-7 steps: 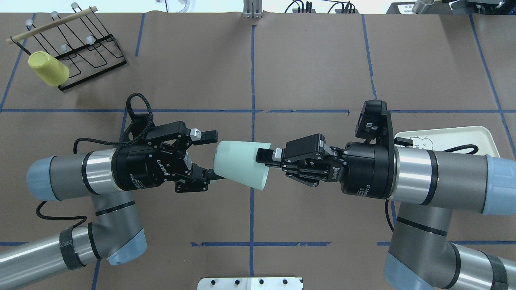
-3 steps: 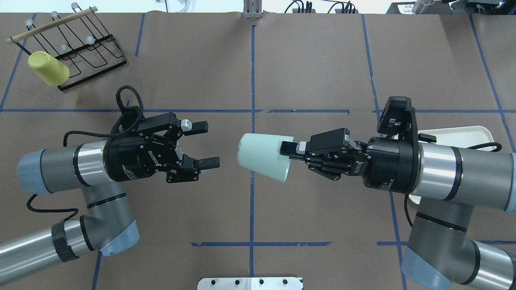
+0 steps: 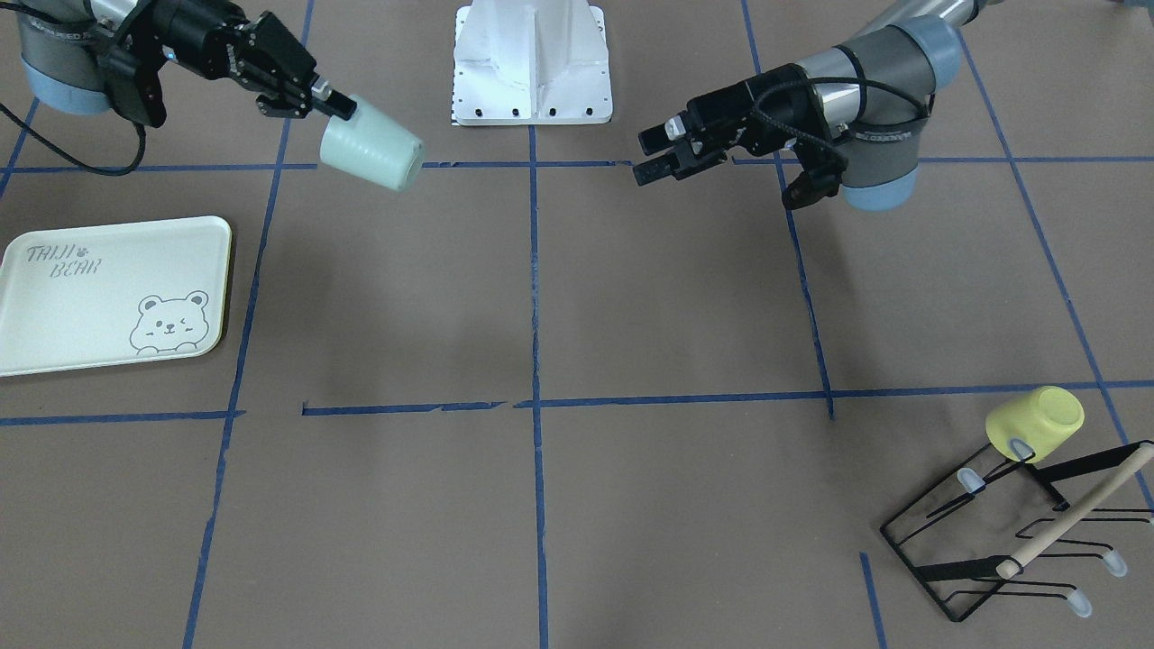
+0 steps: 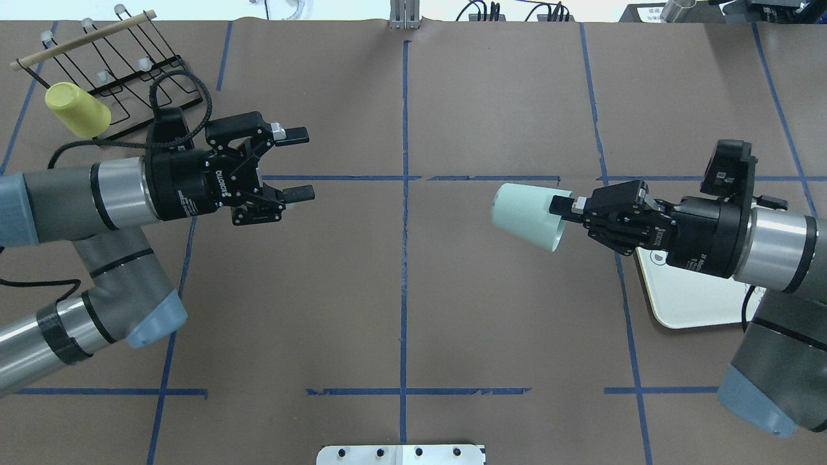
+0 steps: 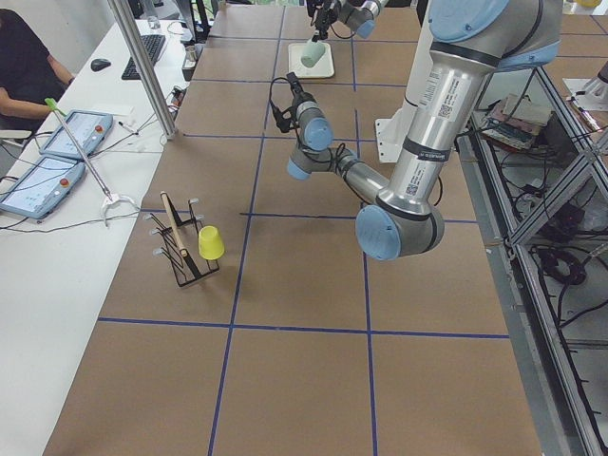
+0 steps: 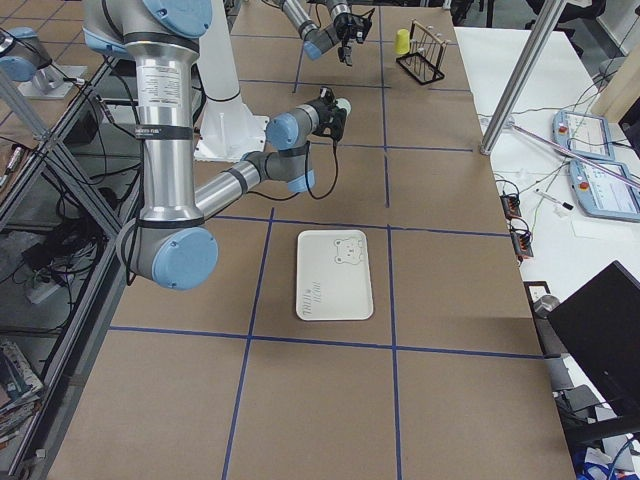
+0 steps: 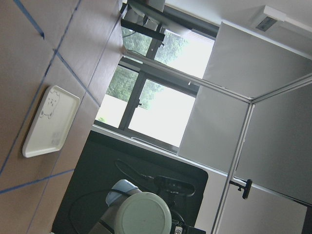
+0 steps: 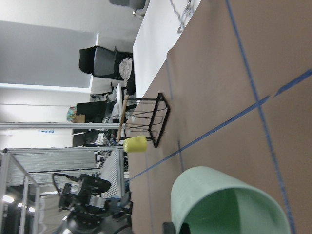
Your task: Left arm grabs green cup and hands to right arm on tray
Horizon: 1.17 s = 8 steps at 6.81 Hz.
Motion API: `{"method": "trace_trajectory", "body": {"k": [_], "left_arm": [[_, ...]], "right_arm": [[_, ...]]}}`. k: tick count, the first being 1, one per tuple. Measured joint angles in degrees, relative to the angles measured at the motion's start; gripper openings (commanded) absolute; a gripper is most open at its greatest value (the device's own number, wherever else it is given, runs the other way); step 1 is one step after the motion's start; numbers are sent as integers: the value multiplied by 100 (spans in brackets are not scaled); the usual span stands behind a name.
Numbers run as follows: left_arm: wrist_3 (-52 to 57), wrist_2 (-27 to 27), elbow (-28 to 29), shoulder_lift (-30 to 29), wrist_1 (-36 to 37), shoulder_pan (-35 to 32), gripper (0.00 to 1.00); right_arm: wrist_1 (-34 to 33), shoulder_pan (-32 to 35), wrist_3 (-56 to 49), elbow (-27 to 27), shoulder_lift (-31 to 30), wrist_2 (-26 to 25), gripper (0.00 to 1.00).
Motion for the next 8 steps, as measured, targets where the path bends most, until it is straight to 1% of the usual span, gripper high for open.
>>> {"method": "trace_trajectory", "body": {"k": [1,2,3,4,5,6,7,8], "left_arm": [[572,-508,-25,9,805,-361,100],[1244,-794,-61,18,1591,-612,100],[1891,-1007,-165,21,2437,-831,100],[2578,-1190,-411,20,3495,-1010,100],[3164,-1259,-720,17,4490,-1087,100],[3519,-1272,-1011,13,5286,-1112,100],[3790,-1270,-1218,13,5916,-1119,100],[4185,-1255,-1344,13,6414,-1121,100]], "right_arm": [[-373,174,-426,-57,-326,22,0],[-880,336,-870,-72,-626,86,0],[-1488,634,-1302,-57,-830,356,0],[-2331,1202,-1993,-29,-909,999,0],[-3241,1761,-2872,-3,-932,1663,0],[-4134,2057,-3768,38,-952,2082,0],[-5182,2077,-4595,141,-947,2266,0],[-6233,2016,-5508,257,-914,2320,0]]}}
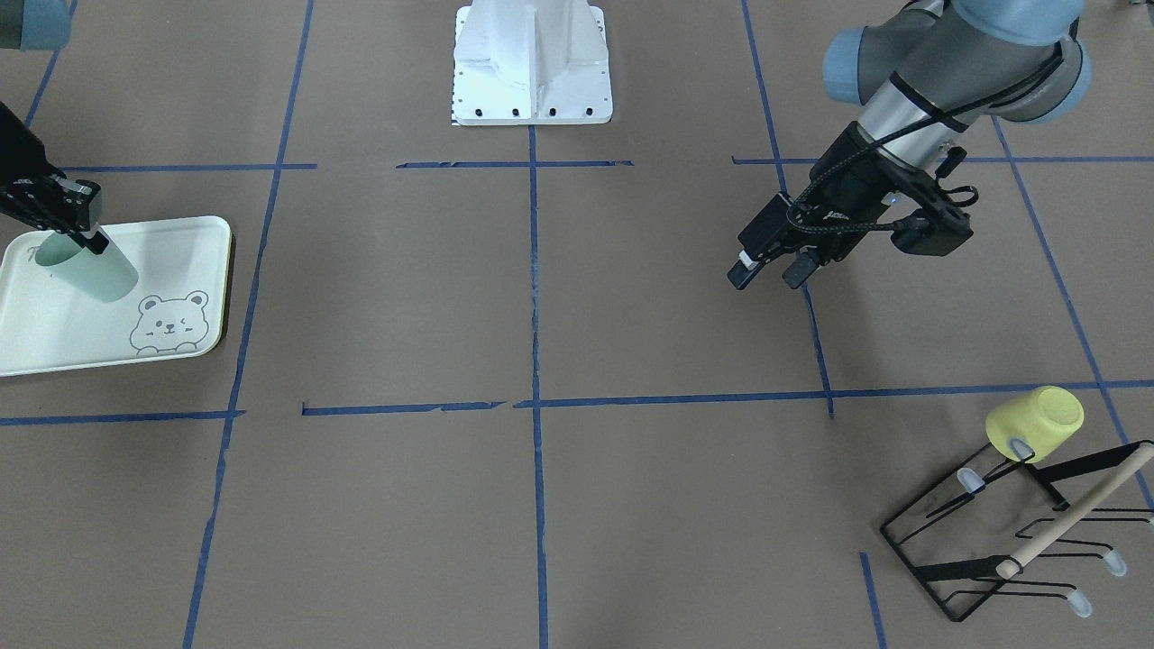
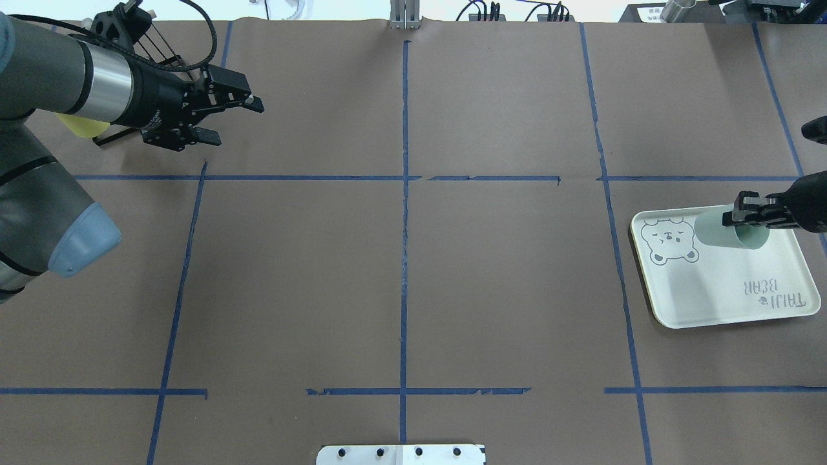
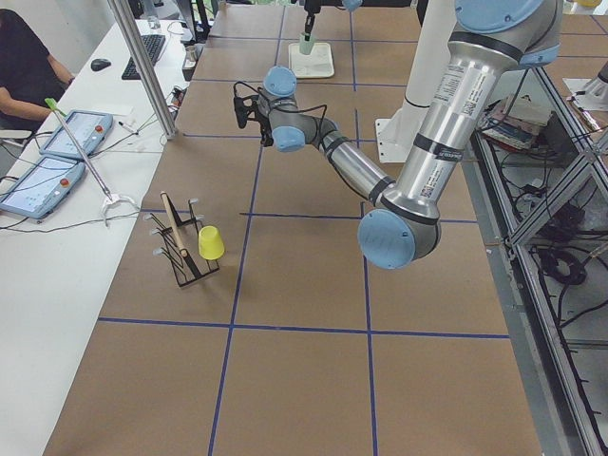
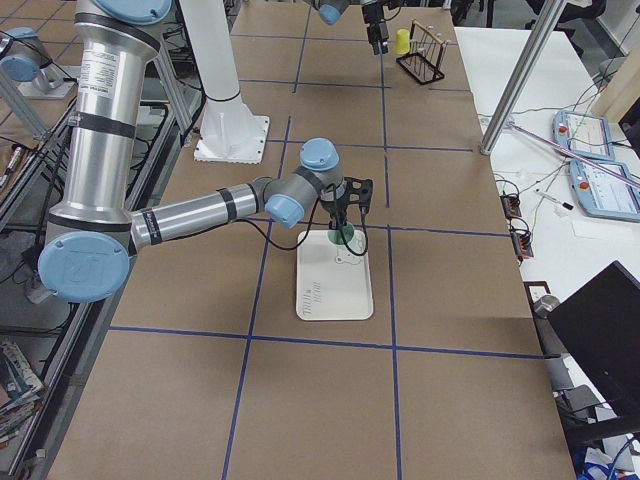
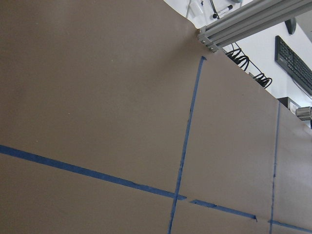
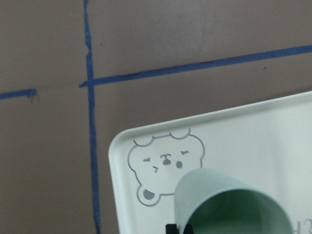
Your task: Left arm grabs green cup and hands to right arm on tray
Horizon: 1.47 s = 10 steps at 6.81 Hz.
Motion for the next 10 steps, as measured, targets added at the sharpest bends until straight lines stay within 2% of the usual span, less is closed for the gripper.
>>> {"method": "trace_trajectory", "body": {"k": [1,3,7,8,9,10], "left_arm": [[357,22,-84,-1,318,-3,100],[569,35,-150,7,498,-2,100],[594,37,-195,21,514,0,100],[592,39,-212,17,514,0,100],[589,50,-231,15,514,2,100],[586,63,-239,14,515,2,100]], "right_arm": [[-765,-51,-893,38,72,13,0],[-1657,-150,-1597,-74,427,-30,0],[-1926,-222,-1753,-563,868,-121,2],[-1919,-238,-1793,-637,879,-177,8],[-1911,-251,-1868,-694,878,-224,70],[-1900,-255,-1919,-742,880,-244,100]]}}
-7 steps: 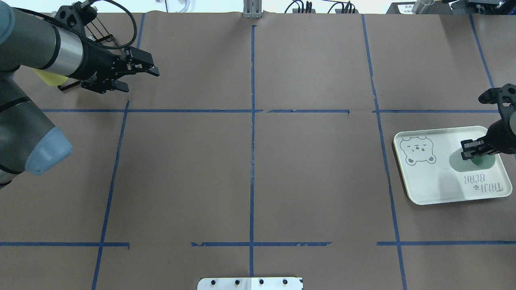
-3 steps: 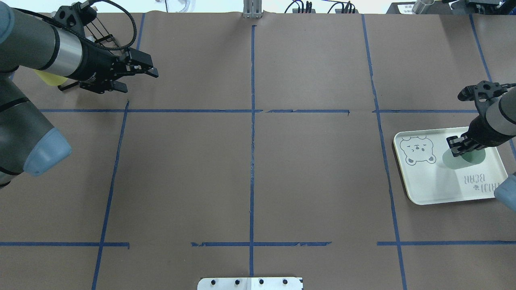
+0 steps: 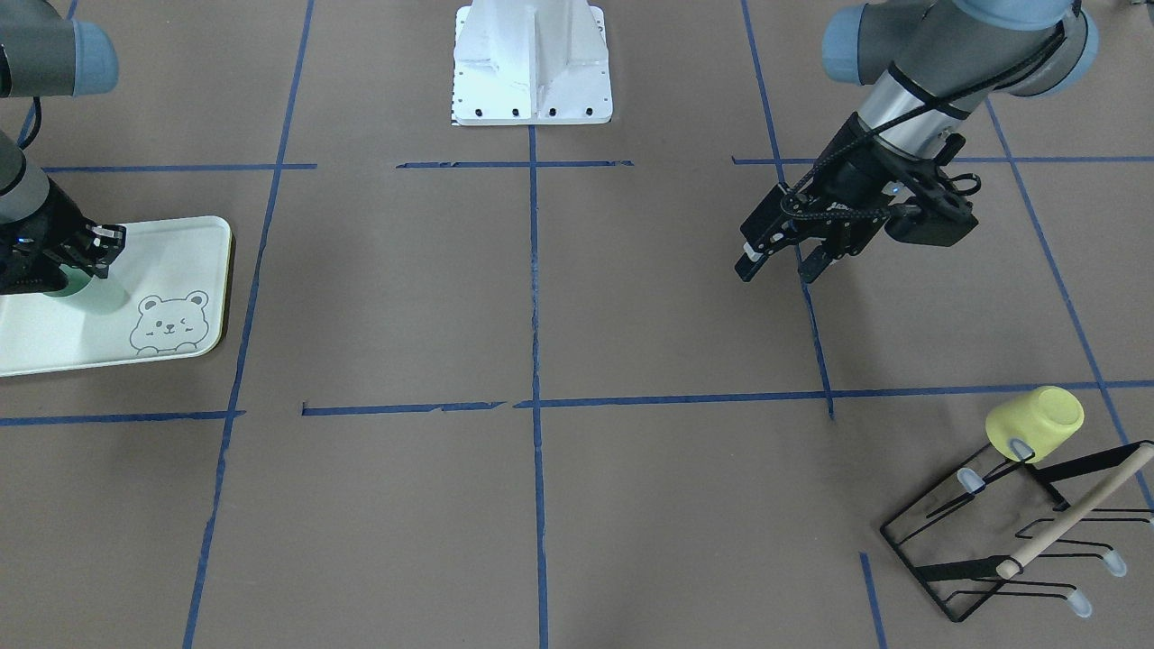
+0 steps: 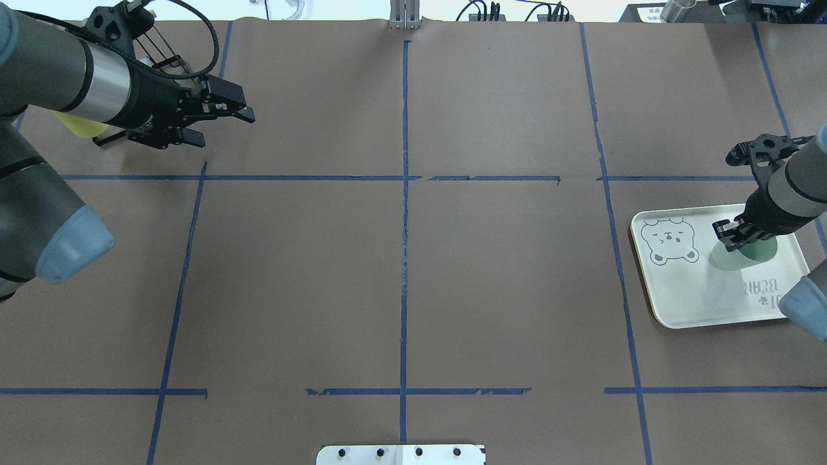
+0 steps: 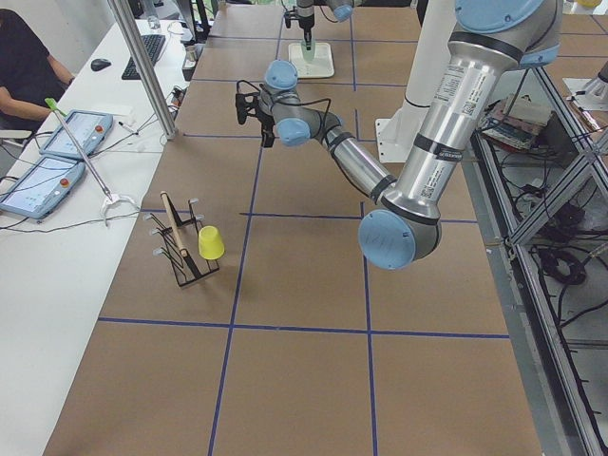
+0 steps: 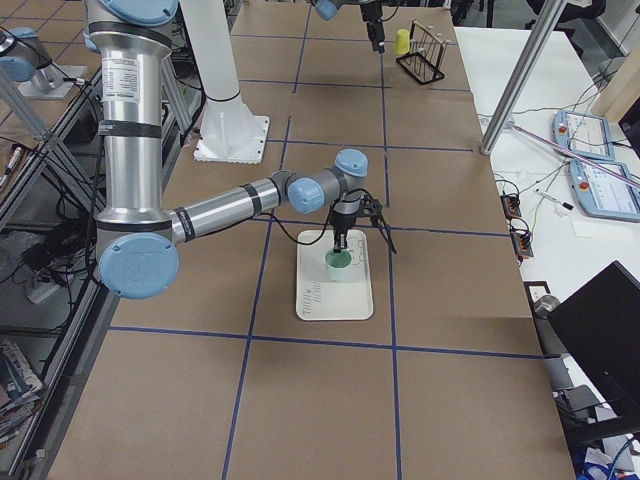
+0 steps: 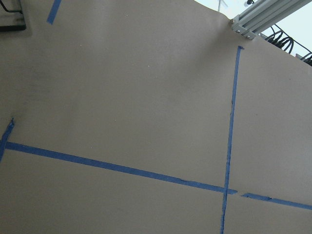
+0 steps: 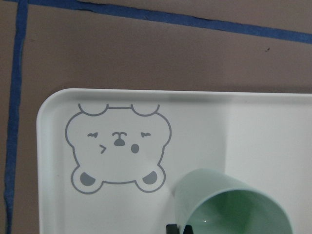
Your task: Left arm grabs green cup and hands to right arm on tray
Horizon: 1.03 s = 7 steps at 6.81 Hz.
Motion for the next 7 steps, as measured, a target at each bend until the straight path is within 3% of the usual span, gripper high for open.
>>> {"method": "trace_trajectory", "body": {"k": [2,4,5,7], "left_arm": [[-1,8,-17,-3,0,0,100],[67,5,-93,138,-2,-29,100],[356,7,-188,489,-8,-44,100],[1750,1,-504,1600,-14,-170,100]], "right_arm": [[5,39,-35,74,-2,21,100],[-238,508,-280,601,-65,66,100],[-646,966,-667,879,-56,175,100],[-1210,2083,-1997,828,-121,871,100]]}}
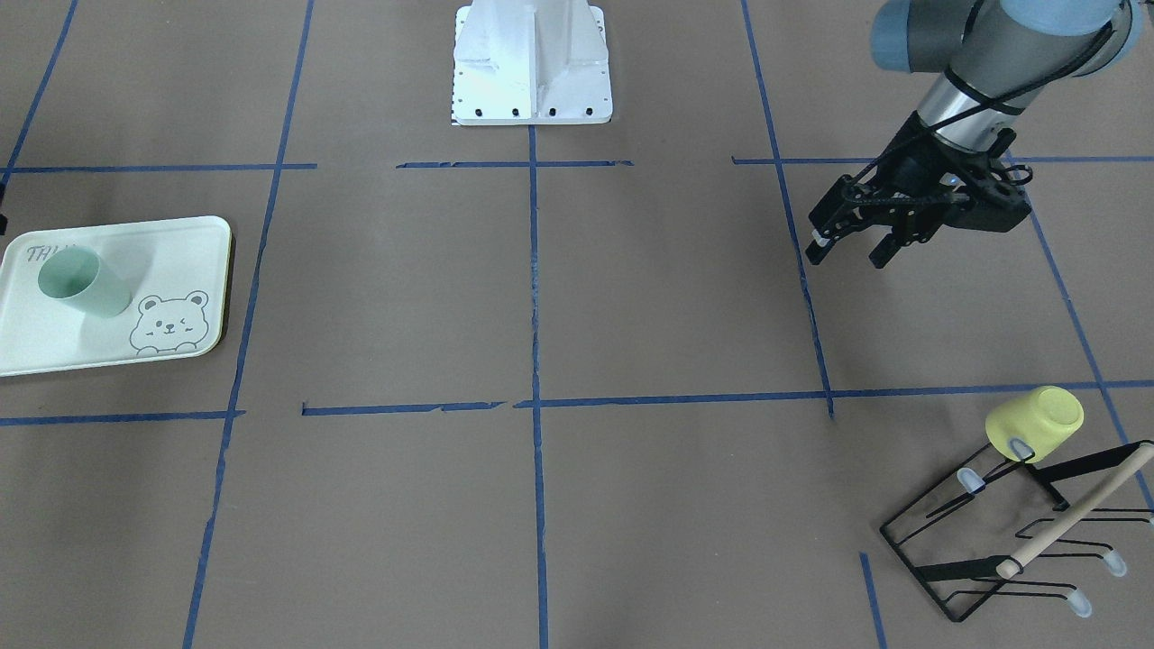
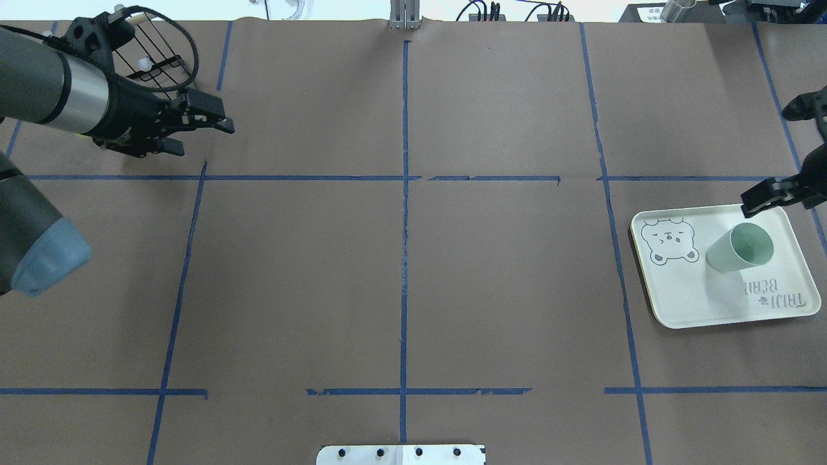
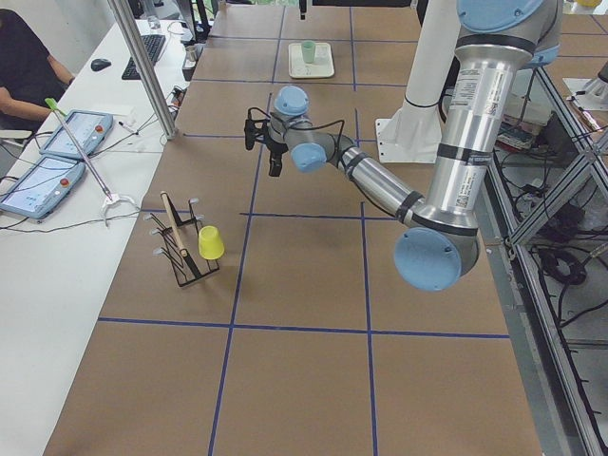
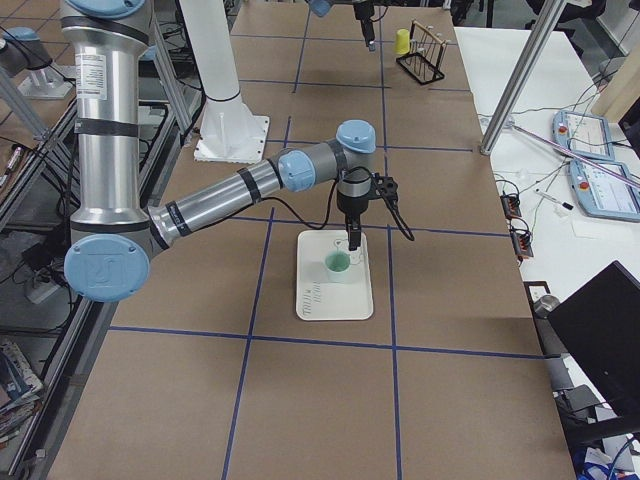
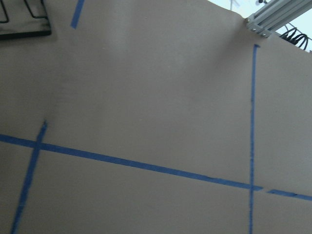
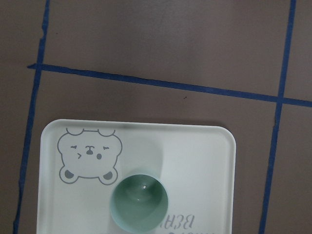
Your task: Left arm grabs green cup and hands to right arm on tray
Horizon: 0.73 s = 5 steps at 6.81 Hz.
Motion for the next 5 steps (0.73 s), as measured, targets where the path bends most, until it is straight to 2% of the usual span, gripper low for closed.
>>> {"method": "trace_trajectory", "body": {"k": [3,5], "left_arm": [[3346,-81,-70,1348,243,-1121,100],[5652,-112,-69,1505,1505,-2085,100]], "right_arm": [[-48,869,-1179,-482,-334,444,100],[-39,999,-1300,-558,-421,527,100]]}}
